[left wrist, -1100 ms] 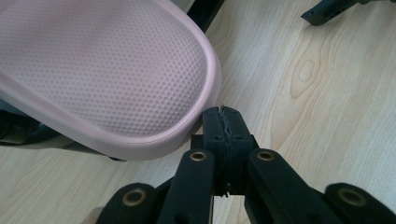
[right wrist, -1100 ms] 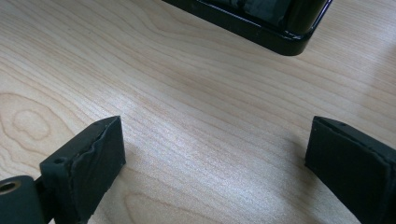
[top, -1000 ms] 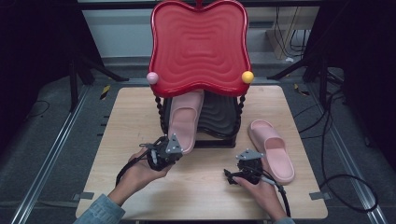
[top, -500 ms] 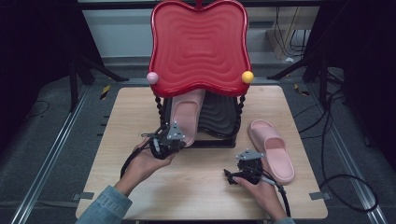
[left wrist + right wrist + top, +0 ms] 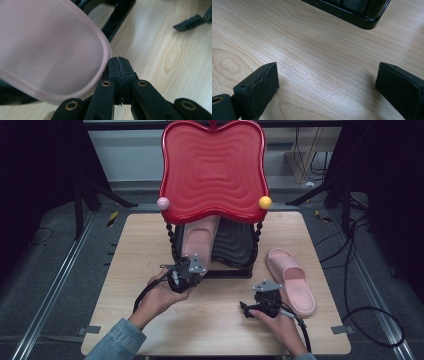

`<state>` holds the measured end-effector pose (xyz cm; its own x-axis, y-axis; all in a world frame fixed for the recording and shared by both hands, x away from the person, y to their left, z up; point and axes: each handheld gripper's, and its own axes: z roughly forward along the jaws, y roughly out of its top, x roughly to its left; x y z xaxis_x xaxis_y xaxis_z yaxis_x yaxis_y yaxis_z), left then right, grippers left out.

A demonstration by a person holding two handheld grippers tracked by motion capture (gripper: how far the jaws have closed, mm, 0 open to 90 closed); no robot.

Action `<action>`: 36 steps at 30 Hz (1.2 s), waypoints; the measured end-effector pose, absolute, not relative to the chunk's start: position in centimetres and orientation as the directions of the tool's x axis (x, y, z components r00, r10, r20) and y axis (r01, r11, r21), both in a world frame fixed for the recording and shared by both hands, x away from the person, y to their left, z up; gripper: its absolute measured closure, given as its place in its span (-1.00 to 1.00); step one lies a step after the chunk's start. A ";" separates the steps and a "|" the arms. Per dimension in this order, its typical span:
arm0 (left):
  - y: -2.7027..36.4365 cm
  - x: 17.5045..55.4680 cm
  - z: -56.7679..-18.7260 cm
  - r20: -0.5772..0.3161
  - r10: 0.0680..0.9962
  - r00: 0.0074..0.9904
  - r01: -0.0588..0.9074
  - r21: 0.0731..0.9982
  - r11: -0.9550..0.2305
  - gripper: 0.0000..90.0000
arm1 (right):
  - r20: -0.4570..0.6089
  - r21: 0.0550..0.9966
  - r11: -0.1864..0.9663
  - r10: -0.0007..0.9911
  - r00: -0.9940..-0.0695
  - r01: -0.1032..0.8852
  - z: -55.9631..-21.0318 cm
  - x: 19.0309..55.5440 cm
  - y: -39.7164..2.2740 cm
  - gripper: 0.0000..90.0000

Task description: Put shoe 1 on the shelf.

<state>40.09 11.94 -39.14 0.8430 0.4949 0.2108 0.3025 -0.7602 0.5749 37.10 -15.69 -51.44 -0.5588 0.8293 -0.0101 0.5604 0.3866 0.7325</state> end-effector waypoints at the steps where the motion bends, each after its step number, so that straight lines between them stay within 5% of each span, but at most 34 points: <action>1: 11.9 40.1 -39.1 0.211 0.495 0.843 0.303 0.575 -0.760 1.00 | -0.010 0.732 0.387 0.829 -0.559 0.560 -51.4 37.1 -15.7 -0.89; 36: 12.1 45.2 -37.5 0.161 0.605 0.780 0.373 0.656 -0.655 0.95 | -0.007 0.733 0.387 0.827 -0.563 0.559 -51.5 37.1 -15.7 -0.89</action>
<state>45.23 12.09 -37.55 0.7797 0.6052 0.1608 0.3734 -0.6554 0.6565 37.07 -15.73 -51.45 -0.5625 0.8267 -0.0070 0.5595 0.3869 0.7330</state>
